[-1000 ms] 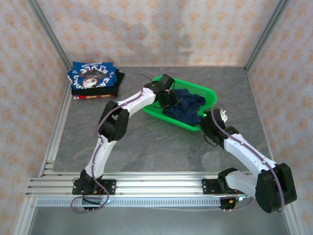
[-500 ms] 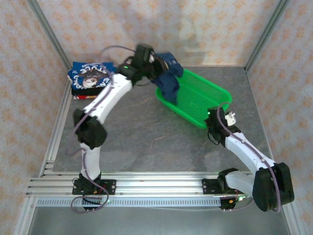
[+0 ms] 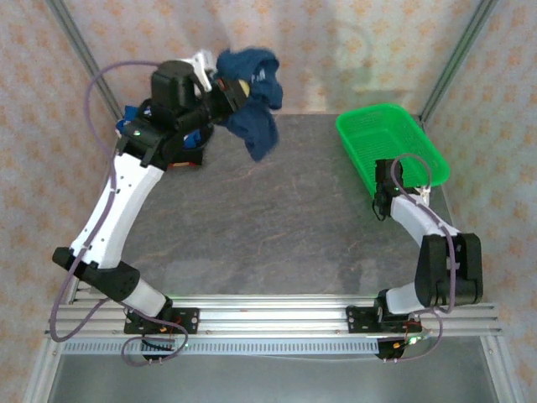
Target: Fold and stack the t-shirts
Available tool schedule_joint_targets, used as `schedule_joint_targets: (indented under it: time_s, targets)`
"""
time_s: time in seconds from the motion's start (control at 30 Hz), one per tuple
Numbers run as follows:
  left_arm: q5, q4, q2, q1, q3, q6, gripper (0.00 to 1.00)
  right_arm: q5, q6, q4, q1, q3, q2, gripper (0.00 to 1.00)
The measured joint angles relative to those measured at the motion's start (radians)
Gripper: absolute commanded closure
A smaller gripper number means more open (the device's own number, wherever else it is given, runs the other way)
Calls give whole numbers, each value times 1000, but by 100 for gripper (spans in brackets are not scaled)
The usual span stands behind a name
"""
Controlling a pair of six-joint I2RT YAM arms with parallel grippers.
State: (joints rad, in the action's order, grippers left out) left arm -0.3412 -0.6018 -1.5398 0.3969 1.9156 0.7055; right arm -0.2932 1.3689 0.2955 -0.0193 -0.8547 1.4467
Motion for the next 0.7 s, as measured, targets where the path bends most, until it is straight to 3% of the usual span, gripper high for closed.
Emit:
schedule_joint_targets:
  time_s: [0.17, 0.43, 0.6, 0.7]
  targets:
    - [-11, -32, -8, -14, -231, 3, 100, -33, 91, 4, 14, -51, 80, 100]
    - [-64, 16, 26, -13, -456, 46, 100, -29, 112, -20, 39, -154, 213, 97]
    - [-105, 56, 31, -13, -552, 93, 100, 17, 18, -89, 61, -178, 249, 50]
    - [-123, 61, 24, -13, -567, 109, 100, 66, -69, -117, 60, -178, 249, 31]
